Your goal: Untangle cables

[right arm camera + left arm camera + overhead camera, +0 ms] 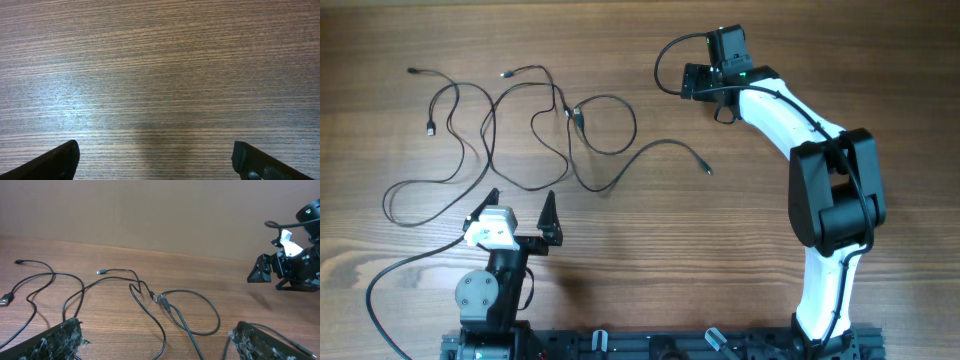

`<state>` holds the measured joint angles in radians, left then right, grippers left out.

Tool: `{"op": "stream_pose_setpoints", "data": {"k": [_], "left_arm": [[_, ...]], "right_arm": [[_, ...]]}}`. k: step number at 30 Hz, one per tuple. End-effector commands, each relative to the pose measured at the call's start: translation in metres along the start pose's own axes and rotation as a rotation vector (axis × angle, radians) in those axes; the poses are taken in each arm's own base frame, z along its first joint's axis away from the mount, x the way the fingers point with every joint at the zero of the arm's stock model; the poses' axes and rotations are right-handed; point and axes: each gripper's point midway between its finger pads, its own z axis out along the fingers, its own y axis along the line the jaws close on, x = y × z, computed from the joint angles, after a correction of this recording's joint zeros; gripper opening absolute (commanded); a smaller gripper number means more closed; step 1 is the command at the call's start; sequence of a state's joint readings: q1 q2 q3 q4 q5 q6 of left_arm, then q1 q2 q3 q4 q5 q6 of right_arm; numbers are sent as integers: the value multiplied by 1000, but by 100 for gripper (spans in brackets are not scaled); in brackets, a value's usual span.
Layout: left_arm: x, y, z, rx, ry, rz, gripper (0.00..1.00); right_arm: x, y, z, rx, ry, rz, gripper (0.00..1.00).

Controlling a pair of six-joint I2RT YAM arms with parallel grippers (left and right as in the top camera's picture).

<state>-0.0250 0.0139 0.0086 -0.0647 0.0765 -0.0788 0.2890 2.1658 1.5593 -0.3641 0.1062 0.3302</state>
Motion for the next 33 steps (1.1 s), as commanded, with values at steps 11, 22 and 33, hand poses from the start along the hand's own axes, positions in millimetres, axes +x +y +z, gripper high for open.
{"op": "stream_pose_setpoints", "data": {"k": [11, 22, 33], "left_arm": [[1, 3, 0, -15, 0, 22, 100], [1, 3, 0, -15, 0, 22, 100], [1, 3, 0, -15, 0, 22, 100]], "right_arm": [[-58, 12, -76, -49, -181, 3, 100], [-131, 17, -252, -165, -523, 45, 100], [-137, -13, -392, -137, -764, 55, 100]]}}
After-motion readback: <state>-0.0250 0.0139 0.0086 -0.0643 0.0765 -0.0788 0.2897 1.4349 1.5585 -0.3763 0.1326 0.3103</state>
